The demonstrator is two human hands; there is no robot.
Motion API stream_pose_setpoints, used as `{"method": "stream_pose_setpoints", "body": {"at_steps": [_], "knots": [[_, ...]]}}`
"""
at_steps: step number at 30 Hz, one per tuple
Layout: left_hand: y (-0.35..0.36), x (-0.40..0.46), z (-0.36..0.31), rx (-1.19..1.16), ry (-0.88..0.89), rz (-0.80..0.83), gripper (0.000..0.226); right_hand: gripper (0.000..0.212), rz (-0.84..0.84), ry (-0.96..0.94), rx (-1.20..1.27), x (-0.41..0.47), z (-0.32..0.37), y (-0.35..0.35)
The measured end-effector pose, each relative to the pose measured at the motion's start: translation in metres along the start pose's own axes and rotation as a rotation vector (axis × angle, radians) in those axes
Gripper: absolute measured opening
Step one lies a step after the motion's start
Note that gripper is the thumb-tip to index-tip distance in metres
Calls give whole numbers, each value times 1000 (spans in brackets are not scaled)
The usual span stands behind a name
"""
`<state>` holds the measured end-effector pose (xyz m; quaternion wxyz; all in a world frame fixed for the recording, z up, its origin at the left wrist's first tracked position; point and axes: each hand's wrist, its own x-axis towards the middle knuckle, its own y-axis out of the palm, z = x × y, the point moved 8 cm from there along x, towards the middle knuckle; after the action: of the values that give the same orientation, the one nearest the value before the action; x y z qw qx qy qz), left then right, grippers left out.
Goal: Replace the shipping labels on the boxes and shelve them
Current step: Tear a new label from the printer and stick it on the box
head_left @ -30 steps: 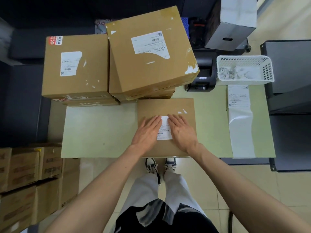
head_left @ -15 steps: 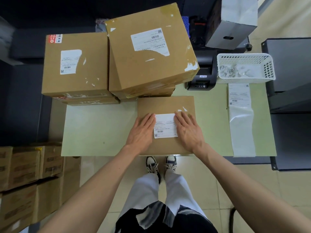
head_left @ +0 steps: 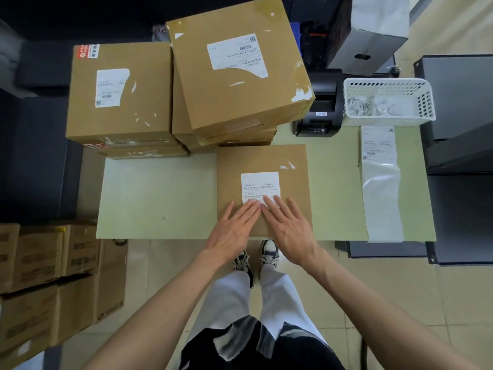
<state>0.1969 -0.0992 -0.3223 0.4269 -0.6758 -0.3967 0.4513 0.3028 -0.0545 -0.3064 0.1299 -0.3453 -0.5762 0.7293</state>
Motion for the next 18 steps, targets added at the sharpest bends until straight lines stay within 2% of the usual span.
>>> {"method": "stream_pose_setpoints", "body": {"at_steps": [13, 18], "knots": [[5, -18, 18, 50, -94, 42, 74, 63, 12, 26, -54, -24, -25, 10], [0, -18, 21, 60, -103, 6, 64, 66, 28, 63, -37, -24, -25, 6]]}}
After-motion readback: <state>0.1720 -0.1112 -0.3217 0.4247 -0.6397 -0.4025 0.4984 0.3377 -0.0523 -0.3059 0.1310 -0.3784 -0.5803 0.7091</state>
